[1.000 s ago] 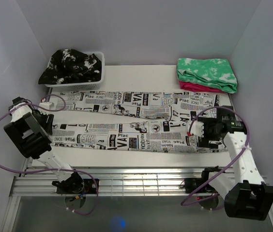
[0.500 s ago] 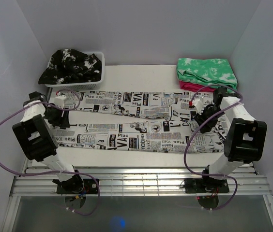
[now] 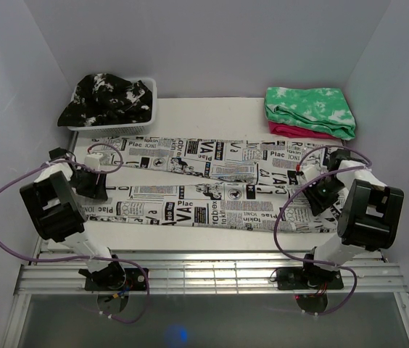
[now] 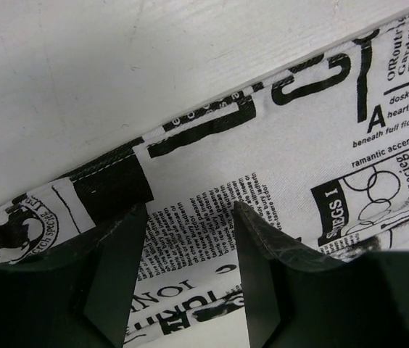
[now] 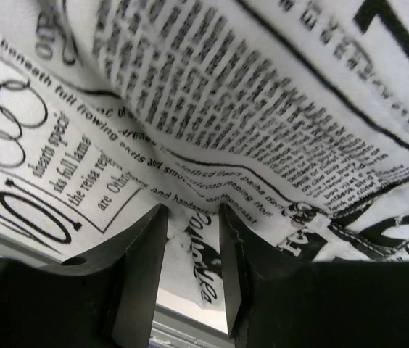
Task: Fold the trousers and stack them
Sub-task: Flatten the trousers out
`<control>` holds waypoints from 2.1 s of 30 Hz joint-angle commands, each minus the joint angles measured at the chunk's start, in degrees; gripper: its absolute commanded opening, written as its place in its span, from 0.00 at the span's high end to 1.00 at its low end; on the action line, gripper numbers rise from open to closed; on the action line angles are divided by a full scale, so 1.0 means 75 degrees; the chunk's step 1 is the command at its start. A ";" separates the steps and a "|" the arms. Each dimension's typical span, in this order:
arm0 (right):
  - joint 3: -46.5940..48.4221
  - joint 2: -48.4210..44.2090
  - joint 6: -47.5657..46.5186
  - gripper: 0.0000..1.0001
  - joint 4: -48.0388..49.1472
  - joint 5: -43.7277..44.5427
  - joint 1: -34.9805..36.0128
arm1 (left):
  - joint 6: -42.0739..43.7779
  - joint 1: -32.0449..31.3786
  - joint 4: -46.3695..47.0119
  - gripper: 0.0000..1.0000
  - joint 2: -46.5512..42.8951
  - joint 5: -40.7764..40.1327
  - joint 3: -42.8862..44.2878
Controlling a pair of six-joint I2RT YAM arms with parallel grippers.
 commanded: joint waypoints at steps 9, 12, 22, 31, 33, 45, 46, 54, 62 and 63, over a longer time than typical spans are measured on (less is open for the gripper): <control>0.3244 0.0368 0.0369 0.50 -0.0788 -0.0888 -0.0003 | -0.0862 -0.0385 -0.0987 0.33 0.0674 0.1577 0.3165; 0.4452 0.1353 0.0991 0.51 -0.0590 -0.1146 0.0021 | -0.1532 -0.0725 0.0088 0.33 0.1320 0.1565 0.3788; 0.4994 0.2972 0.1813 0.52 0.0512 -0.1136 0.0501 | -0.2987 -0.1370 0.1828 0.34 0.3080 0.0641 0.4363; 0.3976 0.3044 0.0759 0.56 0.0911 -0.0140 0.0525 | -0.1781 -0.1417 0.1524 0.36 0.2344 -0.0354 0.2221; 0.3472 0.2752 0.0361 0.57 0.0958 0.0059 0.0525 | -0.1431 -0.1382 0.1337 0.39 0.1958 -0.0438 0.1555; 0.5093 0.2163 -0.0715 0.54 0.0022 -0.0349 0.0466 | -0.0914 -0.1148 0.0202 0.34 0.0888 -0.0357 0.1758; 0.5343 0.2199 -0.0939 0.53 -0.0072 -0.0373 0.0420 | -0.0785 -0.1113 -0.0102 0.33 0.1075 -0.0194 0.2168; 0.7475 0.3379 -0.3916 0.50 -0.1325 -0.1426 -0.0014 | 0.2273 -0.1089 -0.2928 0.24 0.2470 0.0733 0.5953; 0.8967 0.4976 -0.4410 0.49 -0.2161 -0.1546 -0.0038 | 0.2427 -0.1089 -0.2521 0.18 0.2706 0.1284 0.5911; 0.8920 0.5116 -0.4422 0.48 -0.2078 -0.1452 -0.0049 | 0.2415 -0.1078 -0.2415 0.18 0.2601 0.1319 0.5806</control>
